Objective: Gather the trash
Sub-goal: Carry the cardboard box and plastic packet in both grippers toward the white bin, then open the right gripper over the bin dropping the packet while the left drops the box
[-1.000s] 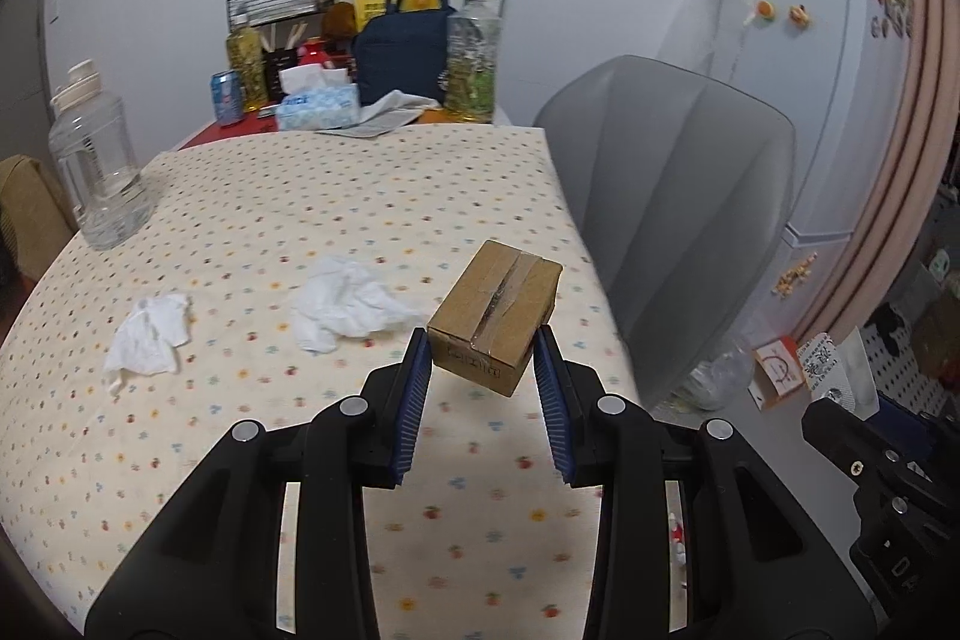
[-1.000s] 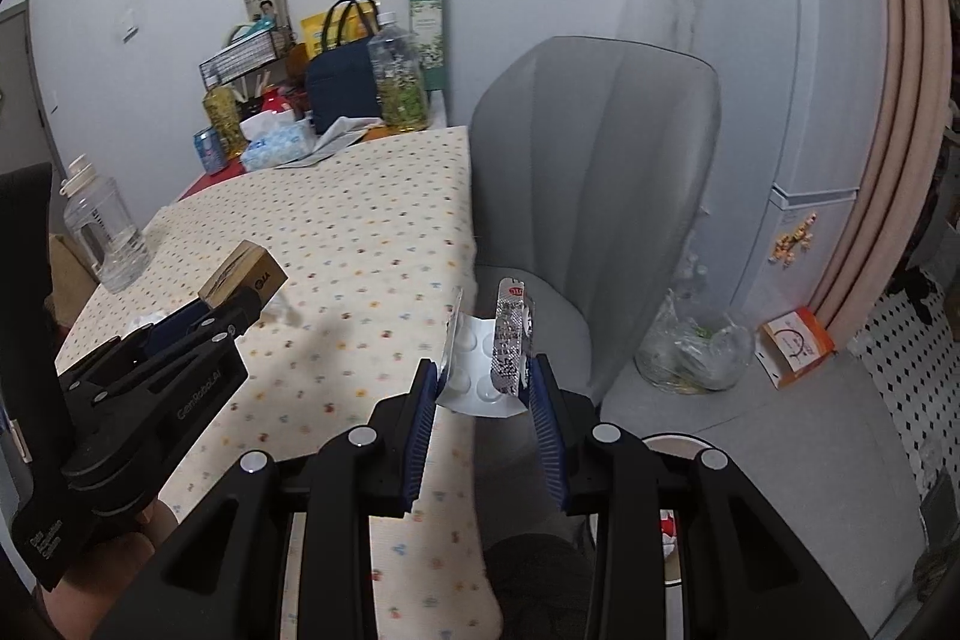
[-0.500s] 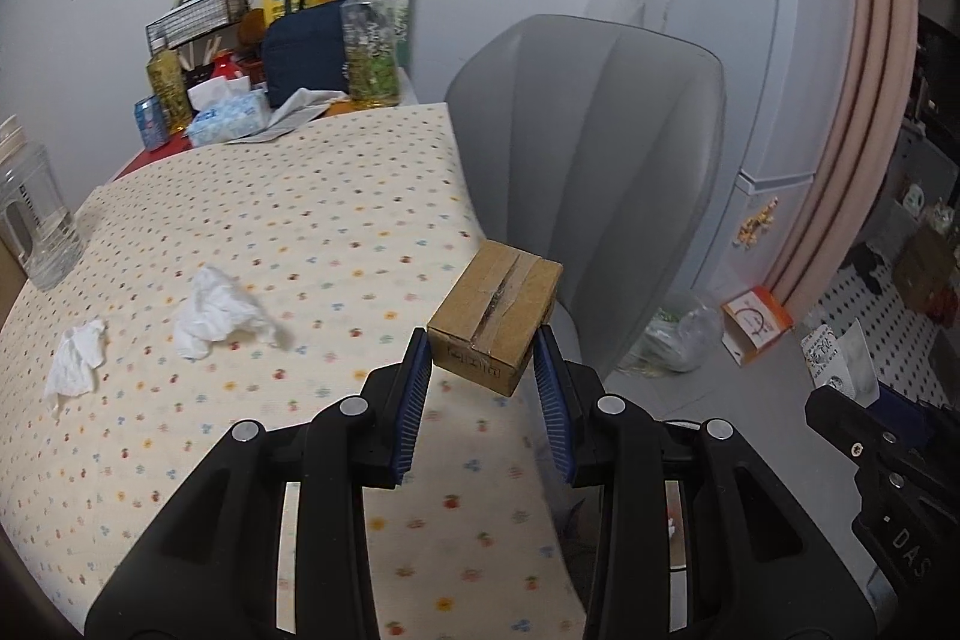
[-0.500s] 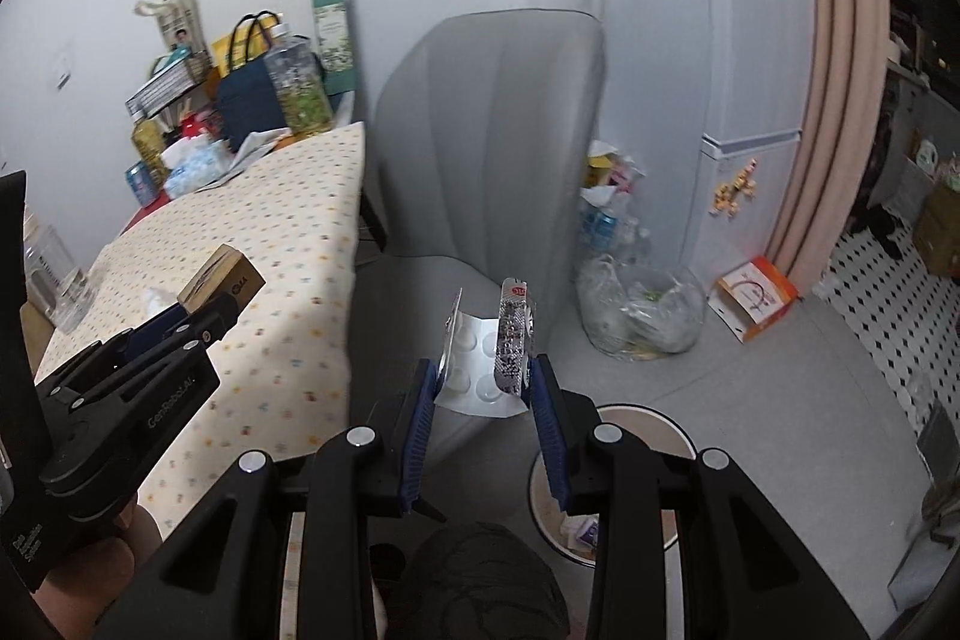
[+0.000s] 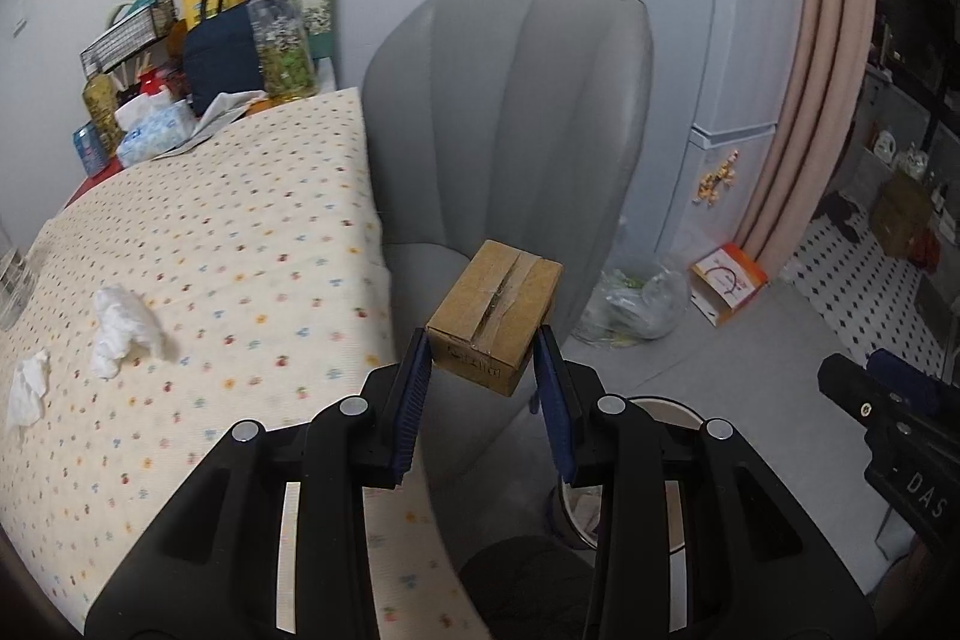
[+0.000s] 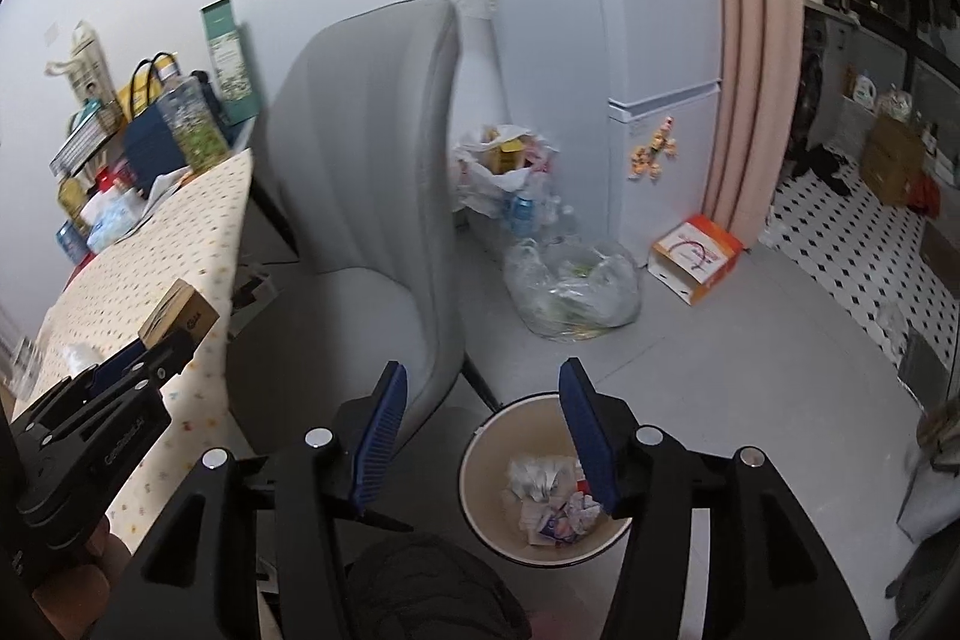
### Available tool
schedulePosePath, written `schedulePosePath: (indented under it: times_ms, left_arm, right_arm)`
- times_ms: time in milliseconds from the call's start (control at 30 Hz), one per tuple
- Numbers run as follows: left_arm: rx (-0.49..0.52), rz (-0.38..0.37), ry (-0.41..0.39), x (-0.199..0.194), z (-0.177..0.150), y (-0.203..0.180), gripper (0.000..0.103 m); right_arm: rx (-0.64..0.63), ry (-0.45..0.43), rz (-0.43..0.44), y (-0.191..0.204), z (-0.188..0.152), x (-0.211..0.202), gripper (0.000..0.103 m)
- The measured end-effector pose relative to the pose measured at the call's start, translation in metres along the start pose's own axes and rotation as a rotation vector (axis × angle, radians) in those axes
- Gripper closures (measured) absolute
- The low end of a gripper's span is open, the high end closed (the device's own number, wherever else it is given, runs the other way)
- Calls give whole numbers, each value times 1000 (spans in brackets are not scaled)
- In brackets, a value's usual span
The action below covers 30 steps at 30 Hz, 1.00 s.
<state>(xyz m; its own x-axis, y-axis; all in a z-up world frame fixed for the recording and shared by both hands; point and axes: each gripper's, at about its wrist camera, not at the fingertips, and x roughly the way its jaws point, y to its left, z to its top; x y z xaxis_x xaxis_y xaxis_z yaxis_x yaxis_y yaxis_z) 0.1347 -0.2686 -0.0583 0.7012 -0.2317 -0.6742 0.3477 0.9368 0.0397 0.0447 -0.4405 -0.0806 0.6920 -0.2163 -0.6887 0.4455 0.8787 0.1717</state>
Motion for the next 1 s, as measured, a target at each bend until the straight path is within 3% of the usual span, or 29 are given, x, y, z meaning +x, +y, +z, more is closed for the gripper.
schedulePosePath:
  times_ms: [467,667,800,1000]
  left_arm:
    - [101,-95,49,25,-3,-71,68]
    - [176,-190,98,34,-7,-112,66]
    - [186,-224,110,38,-10,-121,35]
    - [158,-161,73,29,-6,-108,9]
  right_arm:
    - [102,-14,-80,-69,-4,-4,48]
    - [163,-32,-132,-101,-8,-11,48]
    - [195,-39,-142,-113,-9,-12,48]
    - [177,-32,-122,-103,-9,-8,45]
